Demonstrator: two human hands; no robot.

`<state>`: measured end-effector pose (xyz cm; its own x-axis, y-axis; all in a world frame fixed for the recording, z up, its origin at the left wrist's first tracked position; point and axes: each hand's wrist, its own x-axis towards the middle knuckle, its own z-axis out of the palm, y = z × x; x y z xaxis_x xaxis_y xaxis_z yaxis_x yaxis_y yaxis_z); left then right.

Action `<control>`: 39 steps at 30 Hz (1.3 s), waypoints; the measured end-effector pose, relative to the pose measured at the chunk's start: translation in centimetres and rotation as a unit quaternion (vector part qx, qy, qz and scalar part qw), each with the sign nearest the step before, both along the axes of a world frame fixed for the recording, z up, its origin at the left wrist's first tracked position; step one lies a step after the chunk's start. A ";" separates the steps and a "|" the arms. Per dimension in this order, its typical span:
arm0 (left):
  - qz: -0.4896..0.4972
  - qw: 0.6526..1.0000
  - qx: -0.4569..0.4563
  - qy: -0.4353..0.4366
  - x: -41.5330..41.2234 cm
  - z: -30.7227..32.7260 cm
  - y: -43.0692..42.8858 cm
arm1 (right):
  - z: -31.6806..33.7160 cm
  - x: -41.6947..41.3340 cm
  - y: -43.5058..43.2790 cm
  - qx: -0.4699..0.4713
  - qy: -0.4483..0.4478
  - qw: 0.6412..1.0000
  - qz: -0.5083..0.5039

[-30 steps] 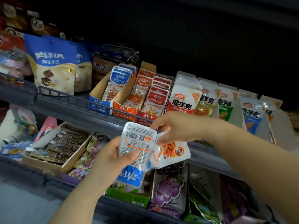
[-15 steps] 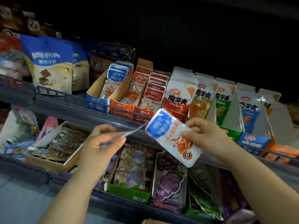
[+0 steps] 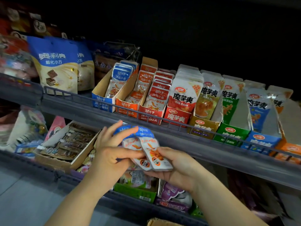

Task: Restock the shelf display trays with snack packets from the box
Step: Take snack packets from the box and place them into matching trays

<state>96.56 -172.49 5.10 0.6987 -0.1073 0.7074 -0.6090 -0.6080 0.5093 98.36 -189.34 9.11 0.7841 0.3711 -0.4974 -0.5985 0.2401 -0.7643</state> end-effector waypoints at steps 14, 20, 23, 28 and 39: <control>0.047 0.888 -0.403 0.216 -0.5 1.3 -0.4 | -0.8 -0.1 1.2 -0.090 -0.167 0.979 -0.076; 0.005 0.876 -0.365 0.315 -0.8 1.0 -2.0 | -0.5 -0.5 2.6 -0.108 -0.234 0.963 -0.082; 0.042 0.893 -0.354 0.275 -0.6 0.3 -2.0 | -0.7 -0.3 3.3 -0.146 -0.244 0.958 -0.042; 0.010 0.905 -0.340 0.256 0.2 0.5 -0.4 | 0.4 1.4 3.9 -0.243 -0.303 0.922 0.010; -0.016 0.924 -0.262 0.279 1.4 0.9 1.8 | 8.9 6.9 6.6 -0.458 -0.440 0.698 0.331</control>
